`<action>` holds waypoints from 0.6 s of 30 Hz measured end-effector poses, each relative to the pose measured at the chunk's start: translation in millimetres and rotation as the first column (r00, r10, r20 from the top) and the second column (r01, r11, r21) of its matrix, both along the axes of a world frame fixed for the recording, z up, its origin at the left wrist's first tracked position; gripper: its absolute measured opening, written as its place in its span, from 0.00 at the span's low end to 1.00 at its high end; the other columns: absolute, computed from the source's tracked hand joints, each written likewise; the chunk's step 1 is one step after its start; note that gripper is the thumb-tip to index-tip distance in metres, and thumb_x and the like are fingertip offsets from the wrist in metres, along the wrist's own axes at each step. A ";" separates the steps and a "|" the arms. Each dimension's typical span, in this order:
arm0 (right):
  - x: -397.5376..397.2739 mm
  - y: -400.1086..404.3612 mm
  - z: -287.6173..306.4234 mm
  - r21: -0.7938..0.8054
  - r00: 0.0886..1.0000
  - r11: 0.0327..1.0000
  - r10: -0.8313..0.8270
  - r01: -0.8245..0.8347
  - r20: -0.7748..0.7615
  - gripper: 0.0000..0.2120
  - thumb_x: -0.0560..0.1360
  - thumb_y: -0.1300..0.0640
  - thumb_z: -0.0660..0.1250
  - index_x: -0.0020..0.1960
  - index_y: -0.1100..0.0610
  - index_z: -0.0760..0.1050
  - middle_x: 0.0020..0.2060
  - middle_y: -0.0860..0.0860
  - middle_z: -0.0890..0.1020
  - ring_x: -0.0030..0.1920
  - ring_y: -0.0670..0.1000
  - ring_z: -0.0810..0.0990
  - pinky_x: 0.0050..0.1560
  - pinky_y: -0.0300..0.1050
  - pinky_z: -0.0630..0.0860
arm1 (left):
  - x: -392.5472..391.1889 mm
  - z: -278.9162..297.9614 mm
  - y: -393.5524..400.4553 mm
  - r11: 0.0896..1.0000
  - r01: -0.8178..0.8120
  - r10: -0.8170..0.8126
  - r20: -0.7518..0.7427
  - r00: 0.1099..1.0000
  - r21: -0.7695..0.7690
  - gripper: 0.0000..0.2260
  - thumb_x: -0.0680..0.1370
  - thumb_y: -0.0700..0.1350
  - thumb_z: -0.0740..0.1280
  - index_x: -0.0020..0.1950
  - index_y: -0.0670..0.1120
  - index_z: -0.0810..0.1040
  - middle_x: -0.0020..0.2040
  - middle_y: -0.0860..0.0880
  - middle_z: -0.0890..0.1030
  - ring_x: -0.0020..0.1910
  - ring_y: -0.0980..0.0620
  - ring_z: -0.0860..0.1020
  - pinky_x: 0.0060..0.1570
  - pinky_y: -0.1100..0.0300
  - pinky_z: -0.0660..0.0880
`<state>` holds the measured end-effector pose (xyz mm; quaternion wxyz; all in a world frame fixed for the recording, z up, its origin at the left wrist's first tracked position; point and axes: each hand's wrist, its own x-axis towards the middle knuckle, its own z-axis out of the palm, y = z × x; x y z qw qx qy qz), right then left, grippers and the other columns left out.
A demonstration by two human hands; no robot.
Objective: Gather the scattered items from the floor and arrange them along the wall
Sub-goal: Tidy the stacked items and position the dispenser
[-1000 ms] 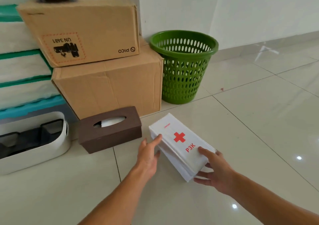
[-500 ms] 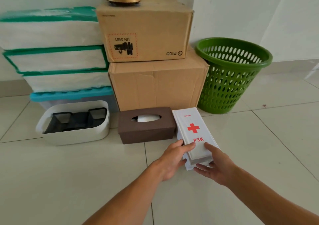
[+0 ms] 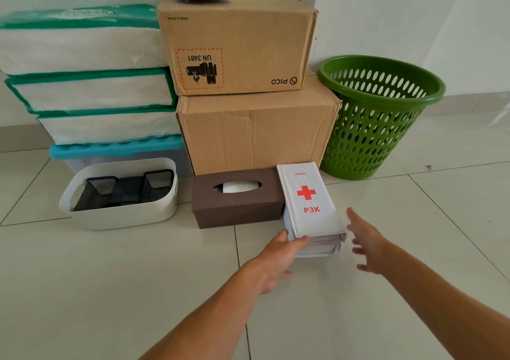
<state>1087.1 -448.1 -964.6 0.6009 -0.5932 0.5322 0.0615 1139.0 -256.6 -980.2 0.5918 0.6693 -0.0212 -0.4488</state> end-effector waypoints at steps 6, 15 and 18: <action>33.3 -0.4 -5.9 -0.009 0.980 0.989 0.150 -0.151 0.134 0.20 0.82 0.42 0.58 0.67 0.53 0.74 0.62 0.53 0.80 0.63 0.58 0.77 0.67 0.63 0.71 | -3.0 -3.1 -10.7 0.998 -0.010 0.005 -0.080 0.997 -0.069 0.16 0.81 0.52 0.66 0.67 0.54 0.70 0.59 0.60 0.75 0.60 0.58 0.72 0.68 0.57 0.68; 38.5 -1.9 3.8 -0.117 0.970 0.971 0.221 -0.210 0.100 0.17 0.82 0.43 0.60 0.62 0.54 0.76 0.56 0.54 0.82 0.59 0.57 0.79 0.66 0.61 0.73 | -2.2 -4.5 -13.2 0.998 0.020 -0.026 -0.113 0.993 -0.062 0.10 0.80 0.55 0.66 0.59 0.58 0.71 0.58 0.61 0.75 0.61 0.56 0.70 0.66 0.60 0.65; 38.7 -1.2 3.1 -0.175 0.964 0.960 0.242 -0.220 0.114 0.16 0.83 0.45 0.60 0.59 0.56 0.77 0.52 0.54 0.83 0.54 0.57 0.80 0.62 0.57 0.75 | 0.4 -8.2 -14.6 0.998 0.045 -0.049 -0.096 0.994 -0.047 0.13 0.79 0.56 0.67 0.62 0.57 0.70 0.63 0.58 0.74 0.65 0.55 0.70 0.68 0.57 0.66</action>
